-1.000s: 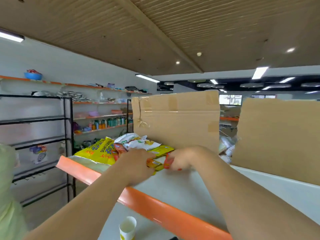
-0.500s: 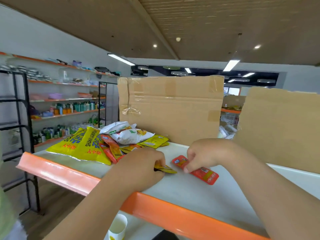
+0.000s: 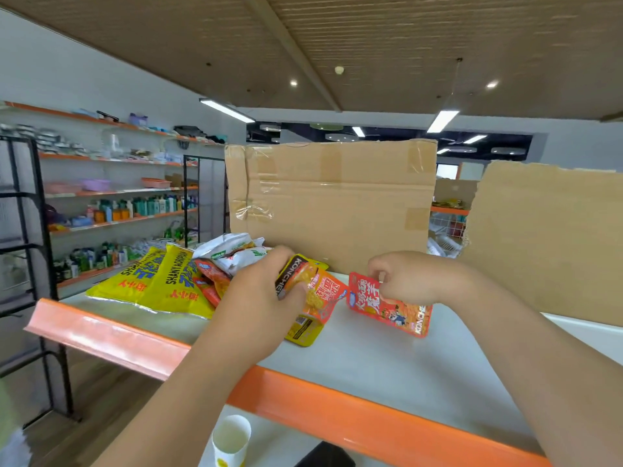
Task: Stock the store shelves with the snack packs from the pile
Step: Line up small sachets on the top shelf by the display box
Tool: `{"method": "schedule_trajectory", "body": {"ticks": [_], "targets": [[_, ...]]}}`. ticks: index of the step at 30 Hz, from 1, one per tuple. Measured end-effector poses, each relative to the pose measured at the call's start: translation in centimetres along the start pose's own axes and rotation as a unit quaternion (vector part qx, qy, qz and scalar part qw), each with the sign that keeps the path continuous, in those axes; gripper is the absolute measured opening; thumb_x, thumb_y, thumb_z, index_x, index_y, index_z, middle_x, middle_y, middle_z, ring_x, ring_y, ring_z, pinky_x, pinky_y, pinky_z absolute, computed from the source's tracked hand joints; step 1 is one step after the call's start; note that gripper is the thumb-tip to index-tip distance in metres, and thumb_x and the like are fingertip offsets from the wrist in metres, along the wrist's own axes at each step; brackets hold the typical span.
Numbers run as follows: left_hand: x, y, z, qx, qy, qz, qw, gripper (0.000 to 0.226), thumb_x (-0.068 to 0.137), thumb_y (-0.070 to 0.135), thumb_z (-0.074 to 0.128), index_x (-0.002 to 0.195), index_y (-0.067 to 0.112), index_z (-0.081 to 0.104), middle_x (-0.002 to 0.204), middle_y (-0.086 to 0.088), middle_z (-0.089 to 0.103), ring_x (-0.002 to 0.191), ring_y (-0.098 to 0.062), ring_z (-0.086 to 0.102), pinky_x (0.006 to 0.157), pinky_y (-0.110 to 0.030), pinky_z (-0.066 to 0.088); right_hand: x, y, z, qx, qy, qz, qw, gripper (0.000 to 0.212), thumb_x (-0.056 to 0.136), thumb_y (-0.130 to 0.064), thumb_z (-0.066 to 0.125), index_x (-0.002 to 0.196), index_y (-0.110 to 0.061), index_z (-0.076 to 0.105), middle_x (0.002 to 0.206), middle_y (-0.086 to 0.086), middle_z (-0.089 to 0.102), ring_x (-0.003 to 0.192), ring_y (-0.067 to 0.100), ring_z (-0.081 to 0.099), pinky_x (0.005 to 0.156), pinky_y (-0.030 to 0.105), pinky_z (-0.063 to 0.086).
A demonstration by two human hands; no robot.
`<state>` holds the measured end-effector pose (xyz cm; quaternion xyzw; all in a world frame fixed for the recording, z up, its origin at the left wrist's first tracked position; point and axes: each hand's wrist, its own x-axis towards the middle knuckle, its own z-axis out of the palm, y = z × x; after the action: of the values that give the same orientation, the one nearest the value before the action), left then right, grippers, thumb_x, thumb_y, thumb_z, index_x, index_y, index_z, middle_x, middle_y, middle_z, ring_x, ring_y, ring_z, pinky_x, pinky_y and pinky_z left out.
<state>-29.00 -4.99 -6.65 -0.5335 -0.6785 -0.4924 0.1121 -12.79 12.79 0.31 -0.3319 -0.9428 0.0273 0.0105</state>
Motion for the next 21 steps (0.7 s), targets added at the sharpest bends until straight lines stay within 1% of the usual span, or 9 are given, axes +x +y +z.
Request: {"method": "schedule_trajectory", "body": {"ticks": [2, 4, 6, 7, 10, 12, 14, 16, 21], "targets": [[0.1, -0.2, -0.1, 0.009, -0.011, -0.029, 0.999, 0.017, 0.091, 0.022, 0.064, 0.100, 0.031, 0.051, 0.074, 0.004, 0.062, 0.068, -0.010, 0.058, 0.062, -0.031, 0.047, 0.3, 0.5, 0.0, 0.004, 0.024, 0.014, 1.000, 0.018, 0.091, -0.010, 0.052, 0.101, -0.022, 0.061, 0.088, -0.003, 0.060, 0.072, 0.015, 0.057, 0.053, 0.024, 0.039], [0.1, 0.0, 0.0, 0.059, -0.042, -0.036, 0.997, 0.036, 0.089, 0.024, 0.065, 0.116, 0.040, 0.047, 0.078, 0.011, 0.060, 0.073, -0.009, 0.059, 0.063, -0.032, 0.045, 0.5, 1.1, 0.4, 0.019, 0.010, 0.049, 0.999, 0.022, 0.090, -0.013, 0.054, 0.109, -0.021, 0.061, 0.091, 0.002, 0.066, 0.069, 0.018, 0.064, 0.054, 0.023, 0.047], [0.0, 0.1, 0.4, 0.103, -0.056, -0.027, 0.993, 0.054, 0.086, 0.026, 0.067, 0.130, 0.044, 0.041, 0.091, 0.013, 0.060, 0.087, -0.015, 0.061, 0.070, -0.030, 0.045, 0.4, 1.4, 0.7, 0.012, -0.027, 0.070, 0.997, 0.028, 0.090, -0.026, 0.062, 0.118, -0.024, 0.057, 0.090, 0.005, 0.066, 0.069, 0.021, 0.063, 0.059, 0.029, 0.053], [0.0, 0.1, 0.6, 0.114, -0.054, -0.023, 0.992, 0.058, 0.085, 0.027, 0.067, 0.134, 0.044, 0.041, 0.100, 0.012, 0.061, 0.094, -0.017, 0.061, 0.074, -0.031, 0.046, 0.4, 1.5, 0.9, 0.003, -0.044, 0.069, 0.997, 0.036, 0.088, -0.036, 0.066, 0.121, -0.027, 0.055, 0.092, 0.002, 0.064, 0.073, 0.020, 0.062, 0.062, 0.030, 0.054], [-0.1, 0.1, 0.8, 0.138, -0.047, -0.021, 0.989, 0.055, 0.084, 0.042, 0.066, 0.135, 0.040, 0.046, 0.118, 0.008, 0.062, 0.106, -0.018, 0.060, 0.084, -0.034, 0.049, 0.5, 1.4, 1.3, 0.017, -0.091, 0.046, 0.995, 0.058, 0.078, -0.060, 0.075, 0.125, -0.035, 0.053, 0.111, -0.002, 0.060, 0.090, 0.020, 0.064, 0.067, 0.033, 0.060], [-0.2, 0.1, 0.9, 0.164, -0.069, -0.010, 0.984, 0.057, 0.082, 0.051, 0.063, 0.135, 0.040, 0.048, 0.122, 0.009, 0.061, 0.109, -0.018, 0.059, 0.087, -0.034, 0.049, 0.5, 0.9, 1.5, 0.009, -0.108, 0.033, 0.994, 0.063, 0.074, -0.064, 0.077, 0.125, -0.037, 0.052, 0.107, -0.003, 0.060, 0.084, 0.019, 0.063, 0.063, 0.031, 0.056], [-0.2, 0.2, 0.9, 0.157, -0.084, -0.013, 0.984, 0.055, 0.084, 0.044, 0.065, 0.137, 0.040, 0.047, 0.118, 0.014, 0.063, 0.103, -0.015, 0.060, 0.084, -0.032, 0.049, 0.4, 0.5, 1.5, -0.024, -0.108, 0.027, 0.994, 0.066, 0.072, -0.064, 0.077, 0.126, -0.037, 0.051, 0.094, -0.009, 0.056, 0.073, 0.016, 0.059, 0.061, 0.028, 0.050], [-0.1, 0.2, 0.8, 0.134, -0.077, -0.020, 0.988, 0.048, 0.090, 0.035, 0.063, 0.135, 0.040, 0.047, 0.103, 0.017, 0.065, 0.087, -0.012, 0.061, 0.077, -0.032, 0.051, 0.4, 0.4, 1.5, -0.046, -0.101, 0.027, 0.993, 0.067, 0.072, -0.062, 0.078, 0.128, -0.037, 0.050, 0.086, -0.013, 0.051, 0.069, 0.015, 0.058, 0.061, 0.026, 0.047], [-0.1, -0.1, 0.7, 0.130, -0.055, -0.007, 0.990, 0.042, 0.096, 0.032, 0.056, 0.136, 0.040, 0.047, 0.068, 0.007, 0.064, 0.071, -0.011, 0.060, 0.069, -0.040, 0.052, 0.3, 0.5, 1.3, -0.045, -0.110, 0.038, 0.992, 0.067, 0.075, -0.051, 0.079, 0.134, -0.038, 0.048, 0.088, -0.013, 0.050, 0.071, 0.019, 0.060, 0.061, 0.027, 0.049]]}}
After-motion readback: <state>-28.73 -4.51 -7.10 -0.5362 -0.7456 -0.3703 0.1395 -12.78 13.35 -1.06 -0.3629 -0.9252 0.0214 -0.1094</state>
